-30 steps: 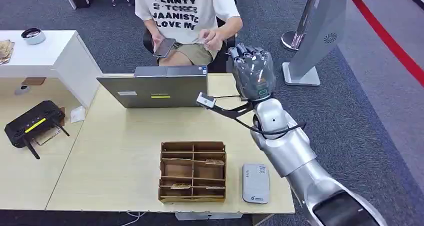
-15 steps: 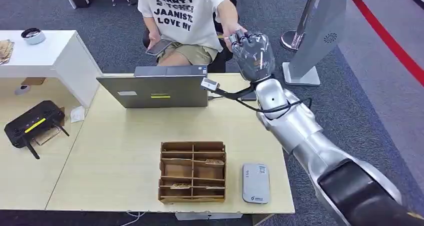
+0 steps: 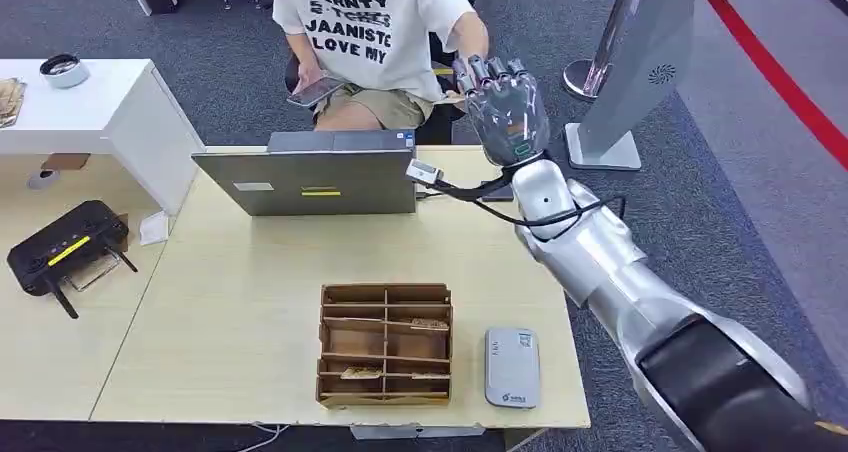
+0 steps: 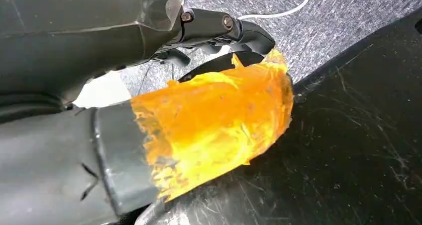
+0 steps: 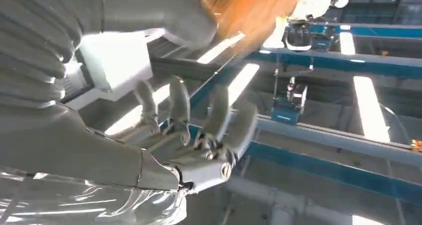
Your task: Pass the card to the sensor for recognition and then transmit it.
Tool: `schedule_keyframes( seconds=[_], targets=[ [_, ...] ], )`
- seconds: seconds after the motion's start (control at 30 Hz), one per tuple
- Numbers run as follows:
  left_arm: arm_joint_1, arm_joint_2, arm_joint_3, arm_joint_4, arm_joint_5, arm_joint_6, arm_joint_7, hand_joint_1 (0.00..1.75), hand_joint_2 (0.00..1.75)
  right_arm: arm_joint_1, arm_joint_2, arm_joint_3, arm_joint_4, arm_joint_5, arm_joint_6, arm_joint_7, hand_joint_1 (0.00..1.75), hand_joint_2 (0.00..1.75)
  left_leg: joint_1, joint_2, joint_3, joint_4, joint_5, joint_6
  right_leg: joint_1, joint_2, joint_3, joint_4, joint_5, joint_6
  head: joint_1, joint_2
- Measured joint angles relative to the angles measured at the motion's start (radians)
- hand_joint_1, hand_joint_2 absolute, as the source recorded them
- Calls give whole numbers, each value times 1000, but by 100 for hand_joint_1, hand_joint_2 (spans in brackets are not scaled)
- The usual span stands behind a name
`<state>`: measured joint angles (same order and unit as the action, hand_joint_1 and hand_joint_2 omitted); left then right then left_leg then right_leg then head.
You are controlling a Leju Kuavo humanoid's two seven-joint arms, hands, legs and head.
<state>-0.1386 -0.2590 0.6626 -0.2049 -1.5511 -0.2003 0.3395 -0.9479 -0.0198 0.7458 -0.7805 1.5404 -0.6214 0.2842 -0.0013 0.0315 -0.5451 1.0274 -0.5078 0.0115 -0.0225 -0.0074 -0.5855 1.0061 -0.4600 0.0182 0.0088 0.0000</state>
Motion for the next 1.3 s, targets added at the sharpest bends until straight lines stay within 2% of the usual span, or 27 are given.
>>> schedule_keyframes(
  seconds=[0.1,0.17,0.3,0.33,0.47,0.5,0.6,0.7,0.8,0.87,0.97,1.03,1.13,1.23,1.3],
  targets=[
    [0,0,0,0,5,2,0,0,0,25,0,-11,-13,0,-11,0,0,0,0,0,0,0,0,0,0,0,0,0,0,0,0,0],
    [2,0,0,0,13,8,0,0,0,92,8,-65,-84,-25,-22,-52,0,0,0,-1,0,0,0,0,0,-1,1,0,0,0,1,0],
    [7,0,0,0,34,23,0,0,0,292,65,-212,-317,-280,-27,-212,0,0,0,-3,-1,0,0,0,0,-3,1,0,-1,1,0,0],
    [10,0,0,0,38,24,0,0,0,341,79,-249,-387,-340,-27,-232,0,0,0,-4,-1,0,0,0,0,-4,1,0,-2,1,0,0],
    [14,0,0,0,43,28,0,0,0,441,103,-317,-533,-411,-27,-269,0,0,0,-3,-2,0,0,0,0,-3,-1,0,-2,1,0,0],
    [14,0,0,0,49,32,0,0,0,465,110,-330,-564,-494,-27,-295,0,0,0,-3,-2,0,0,0,0,-3,-1,0,-2,1,0,0],
    [18,0,3,0,78,46,0,0,0,562,145,-365,-694,-852,-16,-366,0,0,0,-4,-2,0,0,0,0,-4,0,0,-2,1,0,0],
    [32,1,15,0,118,70,0,0,0,683,166,-376,-815,-1121,32,-392,0,0,0,-2,-2,0,-1,0,0,-3,-1,0,-2,1,0,0],
    [40,2,29,0,138,82,-1,0,0,764,175,-374,-895,-1243,66,-420,0,0,0,-2,-3,0,-1,0,0,-3,-1,0,-2,1,0,0],
    [44,2,40,0,156,89,-3,0,0,801,175,-366,-939,-1377,100,-442,0,0,0,-3,-3,-1,-1,0,0,-3,-1,0,-2,1,0,0],
    [49,2,63,0,187,100,-3,0,0,866,172,-338,-983,-1514,155,-420,0,0,0,-2,-3,-1,-1,0,0,-3,-1,0,-2,1,0,0],
    [51,2,75,0,201,107,-3,0,0,902,158,-312,-995,-1568,198,-420,0,0,0,-2,-3,-1,-1,0,0,-3,-1,0,-2,1,0,0],
    [52,2,93,0,212,108,-3,0,0,934,136,-280,-1011,-1572,242,-453,0,0,0,-2,-3,-1,-1,0,0,-3,-1,0,-2,1,0,0],
    [52,2,108,0,220,108,-6,0,0,963,109,-260,-1027,-1608,354,-472,0,0,0,-2,-3,-1,-1,0,0,-3,-1,0,-2,1,0,0],
    [52,2,112,0,222,110,-6,0,0,972,103,-256,-1028,-1617,381,-477,0,0,0,-2,-3,-1,-1,0,0,-3,-1,0,-2,1,0,0]
  ],
)
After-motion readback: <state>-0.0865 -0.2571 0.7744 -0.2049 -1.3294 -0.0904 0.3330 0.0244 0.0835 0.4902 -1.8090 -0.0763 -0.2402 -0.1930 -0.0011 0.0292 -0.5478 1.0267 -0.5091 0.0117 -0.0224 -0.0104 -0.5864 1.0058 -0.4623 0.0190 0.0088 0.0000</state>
